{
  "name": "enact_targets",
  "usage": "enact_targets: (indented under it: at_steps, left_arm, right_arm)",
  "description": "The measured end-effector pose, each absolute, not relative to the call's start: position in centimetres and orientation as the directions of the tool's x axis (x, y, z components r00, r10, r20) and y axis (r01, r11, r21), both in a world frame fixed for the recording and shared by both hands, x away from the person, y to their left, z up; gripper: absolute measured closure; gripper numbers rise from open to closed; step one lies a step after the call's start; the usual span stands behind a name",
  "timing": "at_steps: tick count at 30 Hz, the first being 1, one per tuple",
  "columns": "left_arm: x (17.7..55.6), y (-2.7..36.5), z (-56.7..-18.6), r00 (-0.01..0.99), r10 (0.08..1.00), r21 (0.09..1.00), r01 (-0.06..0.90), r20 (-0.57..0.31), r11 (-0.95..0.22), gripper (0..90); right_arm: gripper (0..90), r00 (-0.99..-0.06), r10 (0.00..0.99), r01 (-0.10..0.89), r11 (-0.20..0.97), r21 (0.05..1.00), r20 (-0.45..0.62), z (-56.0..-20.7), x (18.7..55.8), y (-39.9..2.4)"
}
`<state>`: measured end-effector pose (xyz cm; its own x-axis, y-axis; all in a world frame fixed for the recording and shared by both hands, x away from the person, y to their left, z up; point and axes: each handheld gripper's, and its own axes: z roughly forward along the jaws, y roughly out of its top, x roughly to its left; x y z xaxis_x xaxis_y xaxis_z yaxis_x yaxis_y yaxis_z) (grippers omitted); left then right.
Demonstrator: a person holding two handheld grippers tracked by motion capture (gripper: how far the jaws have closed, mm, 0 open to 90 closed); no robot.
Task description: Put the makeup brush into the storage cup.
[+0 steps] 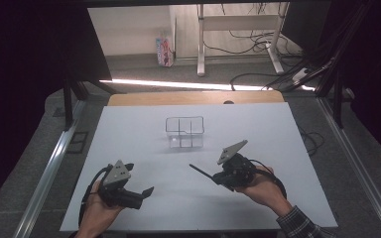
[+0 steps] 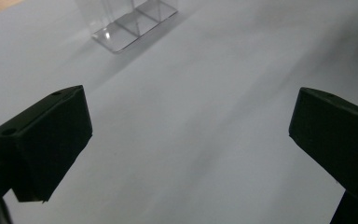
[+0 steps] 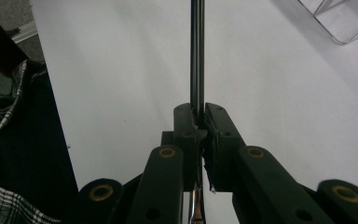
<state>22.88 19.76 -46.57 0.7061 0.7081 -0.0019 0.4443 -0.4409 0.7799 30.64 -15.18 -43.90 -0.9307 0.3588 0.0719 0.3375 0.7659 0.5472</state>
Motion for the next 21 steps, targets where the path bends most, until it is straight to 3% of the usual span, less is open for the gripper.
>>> enact_targets:
  at_steps: [21]
  left_arm:
    - [27.5, 12.9, -45.1, 0.830, 0.553, 0.761, 0.312, 0.074, -0.569, 0.6]
  right_arm:
    - [83.9, -0.946, 0.317, 0.301, 0.789, 0.535, 0.065, -43.2, 30.4, -14.2]
